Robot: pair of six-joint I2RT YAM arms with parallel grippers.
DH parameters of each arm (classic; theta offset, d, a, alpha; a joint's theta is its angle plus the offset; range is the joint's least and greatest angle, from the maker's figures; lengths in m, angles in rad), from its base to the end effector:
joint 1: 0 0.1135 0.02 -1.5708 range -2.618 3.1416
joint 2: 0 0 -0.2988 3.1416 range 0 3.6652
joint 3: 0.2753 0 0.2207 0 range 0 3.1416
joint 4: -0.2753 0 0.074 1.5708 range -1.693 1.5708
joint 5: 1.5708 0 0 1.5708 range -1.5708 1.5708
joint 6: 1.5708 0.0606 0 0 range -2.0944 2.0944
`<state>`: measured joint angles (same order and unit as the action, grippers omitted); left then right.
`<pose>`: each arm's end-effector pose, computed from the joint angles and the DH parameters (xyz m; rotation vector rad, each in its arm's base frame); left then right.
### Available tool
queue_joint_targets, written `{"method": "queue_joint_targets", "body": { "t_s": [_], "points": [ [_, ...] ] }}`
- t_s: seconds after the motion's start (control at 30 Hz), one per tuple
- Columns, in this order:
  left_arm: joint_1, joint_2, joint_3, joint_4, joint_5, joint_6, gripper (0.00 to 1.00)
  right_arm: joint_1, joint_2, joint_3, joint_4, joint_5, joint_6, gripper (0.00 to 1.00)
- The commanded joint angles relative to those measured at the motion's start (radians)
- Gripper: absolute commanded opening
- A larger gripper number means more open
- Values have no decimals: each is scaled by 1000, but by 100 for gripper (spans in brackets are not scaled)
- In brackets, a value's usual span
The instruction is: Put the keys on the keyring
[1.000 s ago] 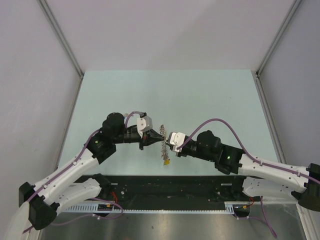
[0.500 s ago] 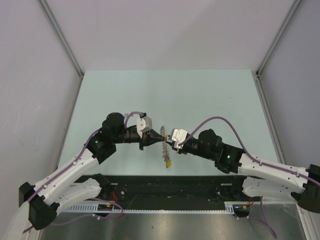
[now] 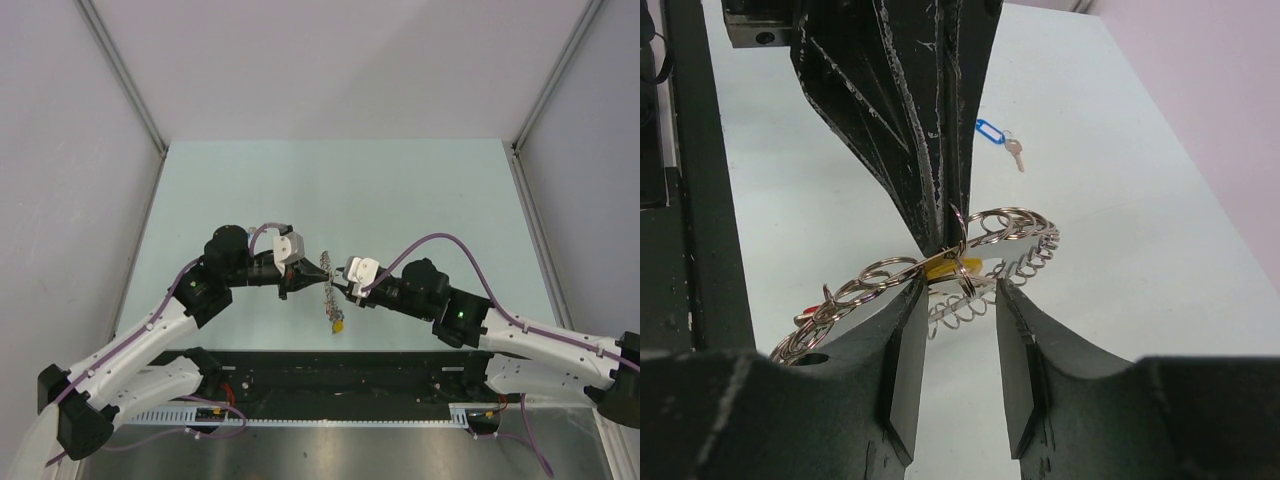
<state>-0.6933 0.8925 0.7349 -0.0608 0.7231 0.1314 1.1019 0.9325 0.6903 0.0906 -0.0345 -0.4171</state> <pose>0.1038 -0.1384 0.3462 1.2050 1.4105 -1.0400 0.0865 0.1754 0.3405 -1.2250 1.2525 0.5336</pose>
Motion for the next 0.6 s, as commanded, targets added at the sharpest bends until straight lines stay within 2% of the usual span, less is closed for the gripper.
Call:
{"method": "queue_joint_targets", "body": {
  "t_s": [0.0,0.43,0.57],
  "points": [
    [2,-27,15,69,-5,5,0,0,-23,2,69,-10,21,38],
    [2,-35,9,36,-39,-10,0,3,-54,8,52,-21,34,40],
    [2,-38,6,38,-31,-16,0,3,-34,6,57,-19,29,38]
  ]
}}
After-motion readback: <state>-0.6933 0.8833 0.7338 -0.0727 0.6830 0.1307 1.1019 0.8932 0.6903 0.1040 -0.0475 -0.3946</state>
